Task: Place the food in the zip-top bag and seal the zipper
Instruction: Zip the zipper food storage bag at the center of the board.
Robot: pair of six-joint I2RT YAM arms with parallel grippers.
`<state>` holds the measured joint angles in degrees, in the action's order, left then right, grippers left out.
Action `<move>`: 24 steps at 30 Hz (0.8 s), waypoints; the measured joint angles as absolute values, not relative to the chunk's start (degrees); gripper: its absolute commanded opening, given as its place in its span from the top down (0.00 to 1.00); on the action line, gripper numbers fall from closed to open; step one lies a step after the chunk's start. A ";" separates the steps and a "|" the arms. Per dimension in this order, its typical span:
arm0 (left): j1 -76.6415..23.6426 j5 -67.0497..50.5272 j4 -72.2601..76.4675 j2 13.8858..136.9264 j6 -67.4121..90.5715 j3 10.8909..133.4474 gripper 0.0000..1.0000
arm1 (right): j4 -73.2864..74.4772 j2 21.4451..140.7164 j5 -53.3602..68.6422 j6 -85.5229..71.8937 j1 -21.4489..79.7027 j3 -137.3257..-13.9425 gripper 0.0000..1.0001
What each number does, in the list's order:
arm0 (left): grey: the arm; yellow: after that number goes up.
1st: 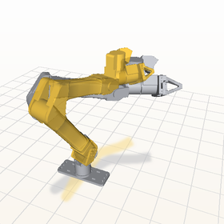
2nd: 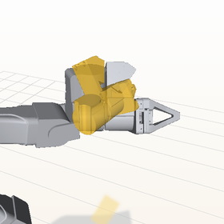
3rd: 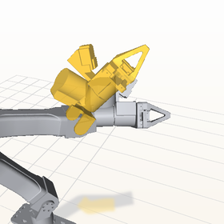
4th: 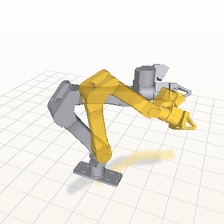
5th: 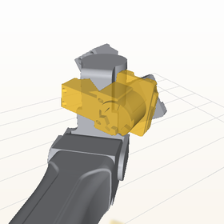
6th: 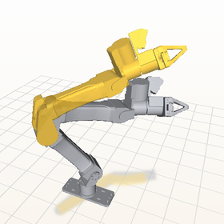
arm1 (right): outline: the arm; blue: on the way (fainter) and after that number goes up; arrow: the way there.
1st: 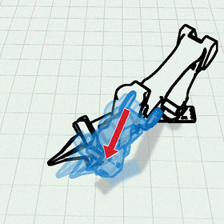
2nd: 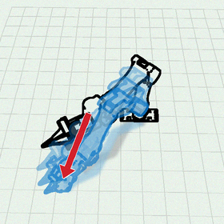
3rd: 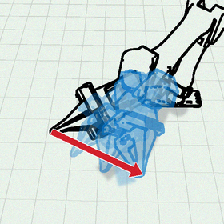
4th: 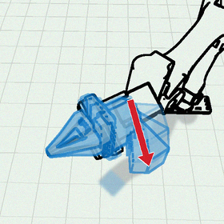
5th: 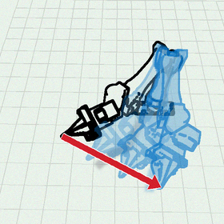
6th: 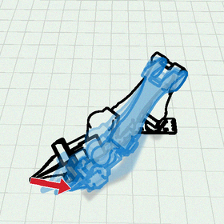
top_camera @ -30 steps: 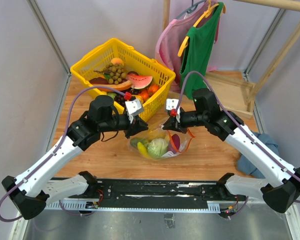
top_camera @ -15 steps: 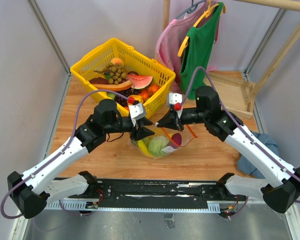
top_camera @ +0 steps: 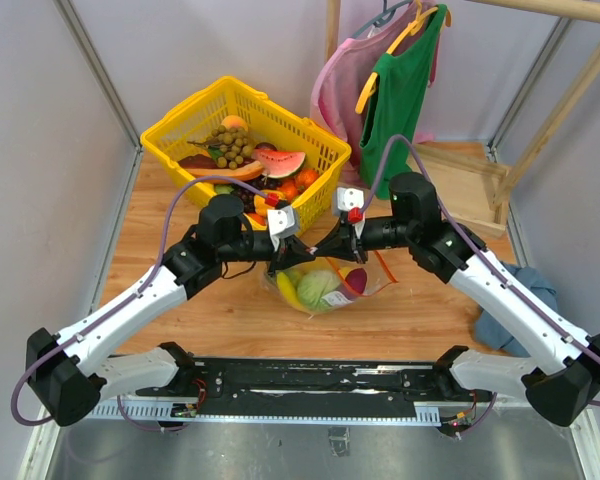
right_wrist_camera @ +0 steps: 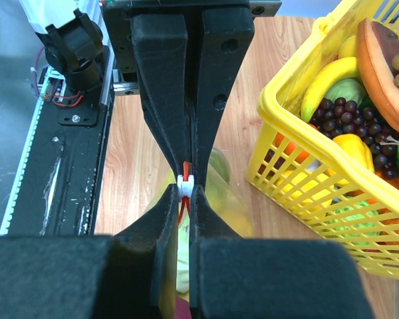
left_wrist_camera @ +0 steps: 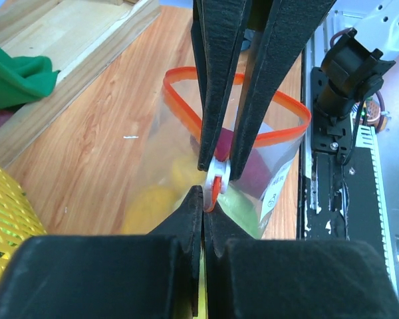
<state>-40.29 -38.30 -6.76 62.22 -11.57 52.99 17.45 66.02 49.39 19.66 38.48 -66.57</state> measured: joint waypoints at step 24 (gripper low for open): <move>-40.38 -23.79 -2.66 52.40 -6.15 45.69 1.00 | 29.56 61.73 36.16 29.08 35.14 -64.01 0.99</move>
